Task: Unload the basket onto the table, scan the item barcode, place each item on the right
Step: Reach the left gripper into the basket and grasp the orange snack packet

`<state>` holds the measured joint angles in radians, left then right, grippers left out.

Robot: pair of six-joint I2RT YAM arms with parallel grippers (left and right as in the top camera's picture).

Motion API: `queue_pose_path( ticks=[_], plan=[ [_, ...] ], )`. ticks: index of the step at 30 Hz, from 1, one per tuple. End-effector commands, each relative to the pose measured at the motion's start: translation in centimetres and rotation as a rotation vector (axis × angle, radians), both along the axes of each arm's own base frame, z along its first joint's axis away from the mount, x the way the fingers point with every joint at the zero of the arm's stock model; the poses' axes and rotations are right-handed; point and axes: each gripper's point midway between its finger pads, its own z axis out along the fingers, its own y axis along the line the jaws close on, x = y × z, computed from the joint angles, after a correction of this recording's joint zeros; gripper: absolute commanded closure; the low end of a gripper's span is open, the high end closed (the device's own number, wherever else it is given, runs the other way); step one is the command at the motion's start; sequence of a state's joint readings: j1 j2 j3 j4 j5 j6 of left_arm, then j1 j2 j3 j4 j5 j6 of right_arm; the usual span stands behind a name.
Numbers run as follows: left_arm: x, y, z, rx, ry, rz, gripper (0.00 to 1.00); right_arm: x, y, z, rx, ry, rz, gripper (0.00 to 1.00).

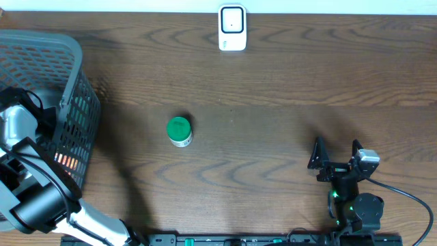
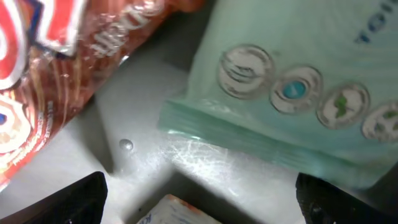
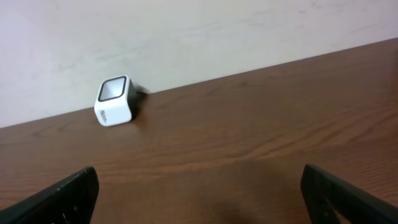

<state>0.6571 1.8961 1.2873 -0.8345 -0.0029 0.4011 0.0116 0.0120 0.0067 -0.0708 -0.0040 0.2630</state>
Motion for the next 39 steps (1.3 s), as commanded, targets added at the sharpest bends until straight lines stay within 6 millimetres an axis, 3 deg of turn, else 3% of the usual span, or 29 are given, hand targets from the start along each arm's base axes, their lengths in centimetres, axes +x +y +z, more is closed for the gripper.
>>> queue_pose_path(
  ticks=[1, 7, 12, 18, 21, 25, 29, 31, 33, 36, 39],
  plan=[
    [-0.8, 0.2, -0.3, 0.012, 0.061, -0.153, 0.02, 0.0, 0.2, -0.1, 0.009, 0.001, 0.005, 0.01],
    [-2.2, -0.8, -0.3, -0.036, 0.116, -0.211, 0.02, 0.0, 0.2, -0.1, 0.009, 0.001, 0.005, 0.01],
    [-3.8, -0.1, 0.0, 0.005, 0.204, -0.213, 0.0, 0.0, 0.2, -0.1, 0.009, 0.001, 0.005, 0.01],
    [-4.1, -0.4, 0.0, -0.007, 0.216, -0.219, 0.09, 0.0, 0.2, -0.1, 0.009, 0.001, 0.005, 0.01],
    [-4.0, -0.3, 0.0, -0.004, 0.212, -0.236, 0.24, 0.0, 0.2, -0.1, 0.009, 0.001, 0.005, 0.01],
    [-3.7, 0.0, 0.0, 0.007, 0.201, -0.234, 0.52, 0.0, 0.2, -0.1, 0.009, 0.001, 0.005, 0.01],
    [-3.3, 0.4, -0.1, 0.025, 0.19, -0.232, 0.56, 0.0, 0.2, -0.1, 0.009, 0.001, 0.005, 0.01],
    [-3.2, 1.0, 0.1, 0.06, 0.195, -0.23, 0.71, 0.0, 0.2, -0.1, 0.009, 0.001, 0.005, 0.01],
    [-3.1, 1.8, 0.4, 0.097, 0.204, -0.228, 0.76, 0.0, 0.2, -0.1, 0.009, 0.001, 0.005, 0.01],
    [-2.4, 3.2, 1.5, 0.158, 0.202, -0.221, 0.89, 0.0, 0.2, -0.1, 0.009, 0.001, 0.005, 0.01],
    [-0.9, 4.7, 3.7, 0.221, 0.155, -0.175, 0.92, 0.0, 0.2, -0.1, 0.009, 0.001, 0.005, 0.01]
  ],
)
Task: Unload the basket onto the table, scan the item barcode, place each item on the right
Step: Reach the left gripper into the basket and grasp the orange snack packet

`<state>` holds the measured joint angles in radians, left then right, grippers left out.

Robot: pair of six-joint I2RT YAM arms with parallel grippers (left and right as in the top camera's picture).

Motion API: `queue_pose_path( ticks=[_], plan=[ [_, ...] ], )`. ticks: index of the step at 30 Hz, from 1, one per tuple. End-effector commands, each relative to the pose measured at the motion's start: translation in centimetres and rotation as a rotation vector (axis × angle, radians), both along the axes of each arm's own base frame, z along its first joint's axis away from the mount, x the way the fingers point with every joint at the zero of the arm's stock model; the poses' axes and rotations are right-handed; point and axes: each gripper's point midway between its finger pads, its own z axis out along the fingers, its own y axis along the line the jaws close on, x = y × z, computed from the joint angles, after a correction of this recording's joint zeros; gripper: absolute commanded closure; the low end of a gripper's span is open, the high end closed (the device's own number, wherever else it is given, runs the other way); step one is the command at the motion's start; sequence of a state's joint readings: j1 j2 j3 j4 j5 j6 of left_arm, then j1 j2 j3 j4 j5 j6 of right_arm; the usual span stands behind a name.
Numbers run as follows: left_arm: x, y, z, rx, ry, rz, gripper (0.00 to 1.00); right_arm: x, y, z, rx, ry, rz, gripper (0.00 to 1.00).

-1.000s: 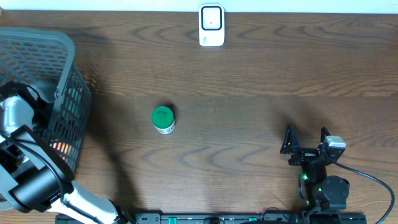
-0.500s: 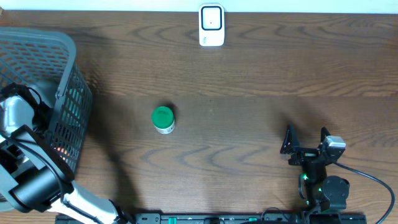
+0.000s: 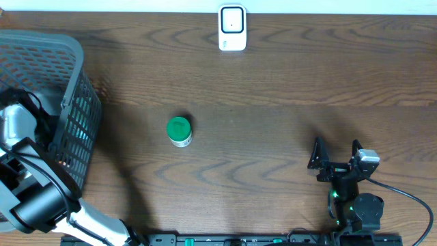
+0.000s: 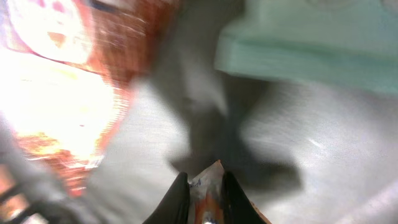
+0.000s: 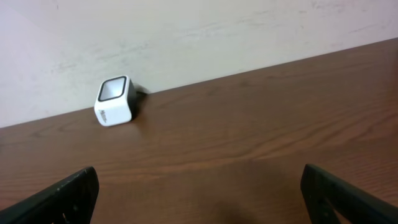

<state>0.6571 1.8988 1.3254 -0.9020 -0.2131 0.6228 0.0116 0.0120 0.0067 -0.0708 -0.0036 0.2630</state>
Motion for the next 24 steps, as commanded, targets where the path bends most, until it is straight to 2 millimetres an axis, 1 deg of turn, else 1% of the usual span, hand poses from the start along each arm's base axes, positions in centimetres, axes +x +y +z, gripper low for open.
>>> queue_pose_path(
  ticks=[1, 3, 5, 9, 11, 12, 14, 15, 16, 18, 20, 21, 22, 23, 24],
  plan=[
    [2.3, 2.6, 3.3, 0.113, -0.071, 0.048, 0.93, 0.0, 0.2, -0.1, 0.009, 0.001, 0.006, 0.01],
    [3.4, 3.5, 5.3, 0.156, -0.136, 0.09, 0.93, 0.0, 0.2, -0.1, 0.009, 0.001, 0.006, 0.01],
    [4.6, 4.5, 7.9, 0.206, -0.219, 0.14, 0.92, 0.0, 0.2, -0.1, 0.009, 0.001, 0.006, 0.01],
    [6.8, 5.4, 14.5, 0.3, -0.42, 0.217, 0.93, 0.0, 0.2, -0.1, 0.009, 0.001, 0.006, 0.01],
    [7.9, 5.1, 18.0, 0.327, -0.54, 0.256, 0.92, 0.0, 0.2, -0.1, 0.009, 0.001, 0.006, 0.01],
    [8.5, 4.4, 19.7, 0.317, -0.607, 0.266, 0.92, 0.0, 0.2, -0.1, 0.009, 0.001, 0.006, 0.01],
    [10.1, 1.7, 22.9, 0.242, -0.754, 0.235, 0.92, 0.0, 0.2, -0.1, 0.009, 0.001, 0.006, 0.01],
    [11.1, -0.4, 24.7, 0.18, -0.842, 0.185, 0.92, 0.0, 0.2, -0.1, 0.009, 0.001, 0.006, 0.01],
    [11.9, -2.2, 26.0, 0.127, -0.902, 0.139, 0.92, 0.0, 0.2, -0.1, 0.009, 0.001, 0.006, 0.01],
    [13.4, -7.1, 29.4, -0.011, -1.046, 0.006, 0.92, 0.0, 0.2, -0.1, 0.009, 0.001, 0.006, 0.01],
    [14.4, -12.1, 32.6, -0.16, -1.168, -0.107, 0.92, 0.0, 0.2, -0.1, 0.009, 0.001, 0.006, 0.01],
    [14.6, -14.9, 34.2, -0.249, -1.223, -0.163, 0.92, 0.0, 0.2, -0.1, 0.009, 0.001, 0.006, 0.01],
    [14.8, -18.2, 35.7, -0.348, -1.268, -0.231, 0.92, 0.0, 0.2, -0.1, 0.009, 0.001, 0.006, 0.01],
    [14.8, -20.5, 36.5, -0.42, -1.287, -0.273, 0.92, 0.0, 0.2, -0.1, 0.009, 0.001, 0.006, 0.01],
    [14.9, -23.3, 37.0, -0.503, -1.292, -0.319, 0.92, 0.0, 0.2, -0.1, 0.009, 0.001, 0.006, 0.01]
  ],
)
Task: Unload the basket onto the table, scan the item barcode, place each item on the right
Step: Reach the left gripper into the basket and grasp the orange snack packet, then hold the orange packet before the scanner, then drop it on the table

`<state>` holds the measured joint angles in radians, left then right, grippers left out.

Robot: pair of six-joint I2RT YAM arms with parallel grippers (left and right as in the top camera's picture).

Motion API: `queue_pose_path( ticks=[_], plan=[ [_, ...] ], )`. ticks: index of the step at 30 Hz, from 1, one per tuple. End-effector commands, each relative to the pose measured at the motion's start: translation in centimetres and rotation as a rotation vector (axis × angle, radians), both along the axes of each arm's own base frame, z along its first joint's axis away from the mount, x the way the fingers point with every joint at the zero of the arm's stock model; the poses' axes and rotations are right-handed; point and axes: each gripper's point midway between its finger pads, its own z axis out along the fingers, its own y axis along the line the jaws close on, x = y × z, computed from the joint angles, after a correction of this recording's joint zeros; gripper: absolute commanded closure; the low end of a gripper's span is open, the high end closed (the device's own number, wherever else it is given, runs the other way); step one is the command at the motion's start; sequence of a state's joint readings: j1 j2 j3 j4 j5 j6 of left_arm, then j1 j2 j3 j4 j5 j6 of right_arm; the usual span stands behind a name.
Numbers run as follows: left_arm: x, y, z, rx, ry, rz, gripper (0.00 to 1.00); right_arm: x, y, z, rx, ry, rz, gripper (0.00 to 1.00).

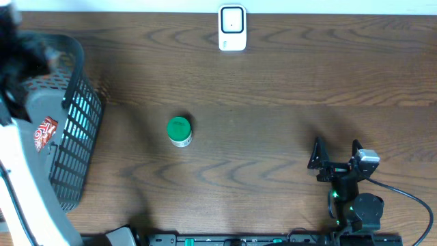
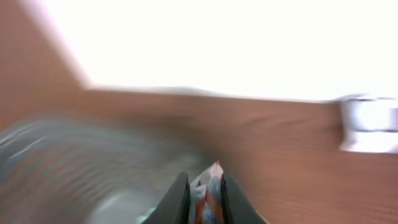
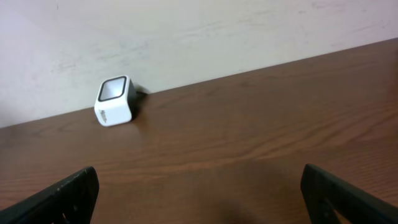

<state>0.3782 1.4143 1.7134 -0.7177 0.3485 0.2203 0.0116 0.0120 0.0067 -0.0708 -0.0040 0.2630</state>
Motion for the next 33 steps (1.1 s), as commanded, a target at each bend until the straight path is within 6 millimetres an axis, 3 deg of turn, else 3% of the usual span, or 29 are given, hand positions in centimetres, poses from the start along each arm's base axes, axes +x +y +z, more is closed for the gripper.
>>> queue_pose_path(
  ticks=[1, 4, 8, 12, 17, 20, 24, 27, 30, 31, 32, 33],
  plan=[
    [0.1, -11.6, 2.5, -0.241, -0.064, -0.386, 0.92, 0.0, 0.2, -0.1, 0.009, 0.001, 0.005, 0.01],
    [0.2, -18.9, 0.4, -0.259, 0.014, -0.557, 0.92, 0.0, 0.2, -0.1, 0.009, 0.001, 0.005, 0.01],
    [0.3, -27.5, -5.1, -0.232, 0.177, -0.701, 0.92, 0.0, 0.2, -0.1, 0.009, 0.001, 0.005, 0.01],
    [0.6, -32.8, -12.5, -0.108, 0.362, -0.705, 0.93, 0.0, 0.2, -0.1, 0.009, 0.001, 0.005, 0.01],
    [-1.3, -39.5, -21.8, -0.086, 0.605, -0.759, 0.92, 0.0, 0.2, -0.1, 0.009, 0.001, 0.005, 0.01],
    [-2.0, -41.6, -27.3, -0.068, 0.72, -0.703, 0.92, 0.0, 0.2, -0.1, 0.009, 0.001, 0.005, 0.01],
    [-1.5, -42.3, -33.0, -0.162, 0.829, -0.412, 0.92, 0.0, 0.2, -0.1, 0.009, 0.001, 0.005, 0.01],
    [-1.2, -41.9, -35.8, -0.35, 0.895, -0.073, 0.93, 0.0, 0.2, -0.1, 0.009, 0.001, 0.005, 0.01],
    [-0.5, -42.4, -36.6, -0.533, 0.9, 0.148, 0.9, 0.0, 0.2, -0.1, 0.009, 0.001, 0.005, 0.01],
    [-0.2, -42.7, -36.4, -0.576, 0.89, 0.182, 0.83, 0.0, 0.2, -0.1, 0.009, 0.001, 0.005, 0.01],
    [0.2, -43.1, -36.1, -0.606, 0.875, 0.186, 0.69, 0.0, 0.2, -0.1, 0.009, 0.001, 0.005, 0.01],
    [0.5, -43.6, -35.6, -0.623, 0.857, 0.166, 0.44, 0.0, 0.2, -0.1, 0.009, 0.001, 0.005, 0.01]
  ],
)
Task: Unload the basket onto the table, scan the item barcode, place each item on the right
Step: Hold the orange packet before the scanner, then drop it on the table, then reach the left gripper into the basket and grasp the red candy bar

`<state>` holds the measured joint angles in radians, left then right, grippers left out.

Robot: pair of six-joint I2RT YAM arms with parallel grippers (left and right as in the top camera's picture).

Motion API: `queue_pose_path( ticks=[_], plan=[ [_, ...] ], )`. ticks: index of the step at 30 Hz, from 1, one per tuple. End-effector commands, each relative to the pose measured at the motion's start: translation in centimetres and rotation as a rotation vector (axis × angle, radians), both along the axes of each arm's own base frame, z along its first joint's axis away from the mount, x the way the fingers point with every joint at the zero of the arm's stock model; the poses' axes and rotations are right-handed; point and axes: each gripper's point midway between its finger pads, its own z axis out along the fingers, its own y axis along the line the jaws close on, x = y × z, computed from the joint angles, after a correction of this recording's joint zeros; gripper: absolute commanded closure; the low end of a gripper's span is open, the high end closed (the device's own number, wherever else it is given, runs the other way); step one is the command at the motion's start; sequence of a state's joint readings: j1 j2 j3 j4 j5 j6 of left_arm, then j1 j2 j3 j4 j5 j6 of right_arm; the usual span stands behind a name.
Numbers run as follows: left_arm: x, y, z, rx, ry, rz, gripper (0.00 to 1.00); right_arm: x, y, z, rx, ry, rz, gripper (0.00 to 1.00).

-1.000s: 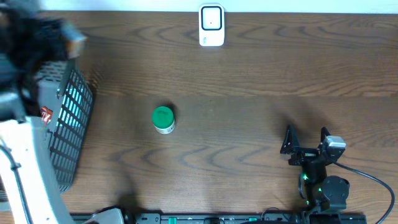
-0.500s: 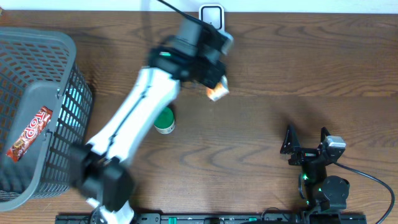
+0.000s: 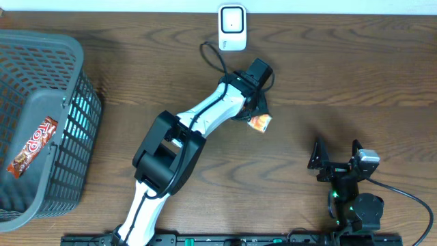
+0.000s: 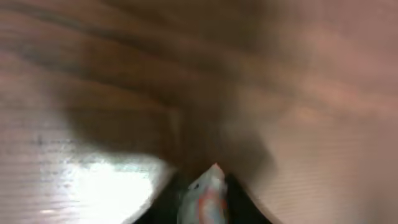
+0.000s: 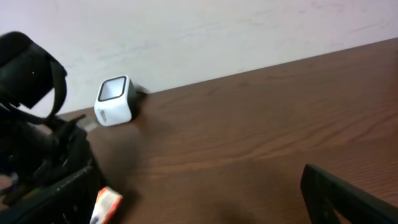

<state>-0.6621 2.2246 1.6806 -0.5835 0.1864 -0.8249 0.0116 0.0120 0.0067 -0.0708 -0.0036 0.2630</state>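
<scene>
The white barcode scanner [image 3: 232, 28] stands at the table's far edge; the right wrist view also shows the scanner [image 5: 115, 101]. My left arm reaches across the table, and its gripper [image 3: 257, 115] is shut on a small orange-and-white packet [image 3: 260, 122], a little in front and right of the scanner. In the blurred left wrist view the packet [image 4: 206, 194] sits between the closed fingers of the left gripper [image 4: 203, 186] over the wood. The packet [image 5: 106, 204] shows in the right wrist view too. My right gripper [image 3: 336, 154] stands open and holds nothing at the near right.
A grey mesh basket [image 3: 71, 89] fills the left end of the table, with a red snack pack [image 3: 31, 147] lying in it. The left arm [image 3: 177, 147] lies diagonally over the table's middle and covers what is under it.
My left gripper, still shut on the packet, has gone from above the basket at the far left to the middle of the table near the scanner. The arm now covers the green can. The right arm is unmoved.
My left gripper was open inside the basket over the snack packs. Then it was shut on a small packet there. Then it held the packet above the basket, and now holds it in front of the scanner. The right gripper stayed open in place throughout.
</scene>
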Motion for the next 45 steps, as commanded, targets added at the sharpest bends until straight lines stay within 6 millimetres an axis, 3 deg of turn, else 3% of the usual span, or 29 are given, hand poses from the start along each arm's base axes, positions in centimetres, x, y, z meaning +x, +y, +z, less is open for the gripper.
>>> queue_pose_path(
  ticks=[1, 4, 7, 9, 13, 17, 19, 22, 23, 25, 27, 29, 32, 34, 37, 40, 45],
  plan=[
    [1.7, -0.8, 1.9, -0.095, 0.002, 0.258, 0.35, 0.0, 0.2, -0.1, 0.009, 0.001, 0.006, 0.01],
    [1.9, -1.5, 3.3, -0.129, -0.028, 0.213, 0.22, 0.0, 0.2, -0.1, 0.009, 0.001, 0.006, 0.01],
    [2.3, -1.7, 5.4, -0.136, -0.094, 0.126, 0.16, 0.0, 0.2, -0.1, 0.009, 0.001, 0.006, 0.01],
    [2.9, -1.8, 8.0, -0.148, -0.181, 0.04, 0.16, 0.0, 0.2, -0.1, 0.009, 0.001, 0.006, 0.01],
    [4.5, -1.0, 16.5, -0.161, -0.446, -0.154, 0.15, 0.0, 0.2, -0.1, 0.009, 0.001, 0.006, 0.01],
    [4.7, 2.4, 27.4, -0.114, -0.763, -0.326, 0.15, 0.0, 0.2, -0.1, 0.009, 0.001, 0.006, 0.01],
    [4.2, 5.3, 32.3, -0.073, -0.901, -0.354, 0.15, 0.0, 0.2, -0.1, 0.009, 0.001, 0.006, 0.01],
    [3.7, 12.3, 38.0, 0.067, -1.043, -0.271, 0.15, 0.0, 0.2, -0.1, 0.009, 0.001, 0.006, 0.01],
    [3.5, 16.6, 39.9, 0.167, -1.079, -0.181, 0.15, 0.0, 0.2, -0.1, 0.009, 0.001, 0.006, 0.01],
    [3.0, 22.4, 41.7, 0.288, -1.093, -0.027, 0.15, 0.0, 0.2, -0.1, 0.009, 0.001, 0.006, 0.01],
    [1.6, 30.7, 43.3, 0.418, -1.068, 0.234, 0.15, 0.0, 0.2, -0.1, 0.009, 0.001, 0.006, 0.01],
    [-0.7, 38.2, 43.3, 0.482, -1.002, 0.492, 0.15, 0.0, 0.2, -0.1, 0.009, 0.001, 0.006, 0.01],
    [-3.8, 45.9, 41.3, 0.503, -0.87, 0.758, 0.14, 0.0, 0.2, -0.1, 0.009, 0.001, 0.006, 0.01],
    [-5.6, 49.8, 38.7, 0.486, -0.752, 0.885, 0.15, 0.0, 0.2, -0.1, 0.009, 0.001, 0.006, 0.01],
    [-8.5, 54.1, 33.6, 0.445, -0.53, 1.072, 0.15, 0.0, 0.2, -0.1, 0.009, 0.001, 0.006, 0.01],
    [-10.4, 56.5, 28.8, 0.434, -0.34, 1.187, 0.15, 0.0, 0.2, -0.1, 0.009, 0.001, 0.006, 0.01],
    [-9.5, 58.5, 22.2, 0.491, -0.138, 1.05, 0.15, 0.0, 0.2, -0.1, 0.009, 0.001, 0.006, 0.01]
  ],
)
